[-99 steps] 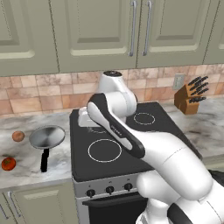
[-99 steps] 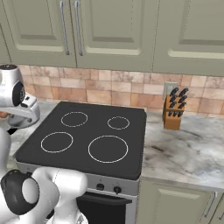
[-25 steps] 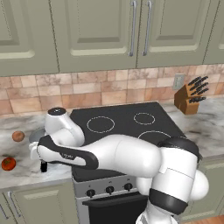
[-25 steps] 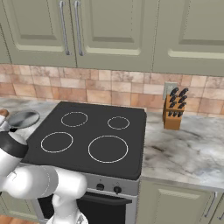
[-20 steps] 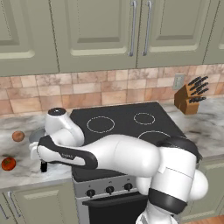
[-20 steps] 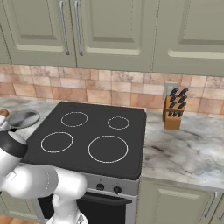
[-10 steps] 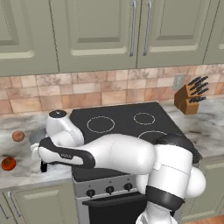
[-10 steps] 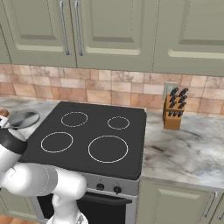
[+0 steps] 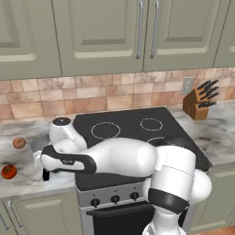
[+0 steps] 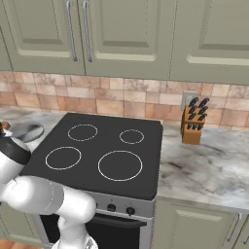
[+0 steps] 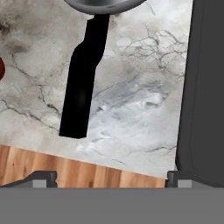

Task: Place the pan on the rear right burner on the stove. Then place the tomato and the onion in the pan and turn on the rear right burner.

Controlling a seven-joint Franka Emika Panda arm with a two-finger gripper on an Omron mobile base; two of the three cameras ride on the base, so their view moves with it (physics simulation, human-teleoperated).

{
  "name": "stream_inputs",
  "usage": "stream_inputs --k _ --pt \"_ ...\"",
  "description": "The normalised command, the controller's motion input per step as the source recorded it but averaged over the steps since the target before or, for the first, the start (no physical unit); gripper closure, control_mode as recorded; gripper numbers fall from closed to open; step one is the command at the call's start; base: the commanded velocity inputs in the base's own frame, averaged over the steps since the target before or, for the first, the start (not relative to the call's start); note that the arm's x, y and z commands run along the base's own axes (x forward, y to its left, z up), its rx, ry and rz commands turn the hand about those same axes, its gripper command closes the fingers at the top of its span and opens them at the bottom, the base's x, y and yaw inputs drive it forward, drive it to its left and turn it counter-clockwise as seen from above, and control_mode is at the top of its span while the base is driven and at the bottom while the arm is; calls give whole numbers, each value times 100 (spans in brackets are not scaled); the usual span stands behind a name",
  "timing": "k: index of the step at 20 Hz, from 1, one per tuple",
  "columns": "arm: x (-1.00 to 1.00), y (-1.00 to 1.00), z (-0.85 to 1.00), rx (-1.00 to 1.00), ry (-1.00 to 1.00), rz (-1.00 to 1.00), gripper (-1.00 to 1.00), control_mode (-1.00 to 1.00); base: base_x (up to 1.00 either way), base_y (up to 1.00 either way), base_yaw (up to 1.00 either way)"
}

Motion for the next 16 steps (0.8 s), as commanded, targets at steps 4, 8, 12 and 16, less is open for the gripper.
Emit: stream_inputs --k 4,8,12,16 --pt "8 11 -11 0 0 0 -100 -100 0 0 0" --pt "11 12 -7 0 0 0 -100 -100 0 0 0" --pt "15 11 -5 0 0 0 -100 -100 0 0 0" --pt "23 14 -9 0 0 0 -100 -100 0 0 0"
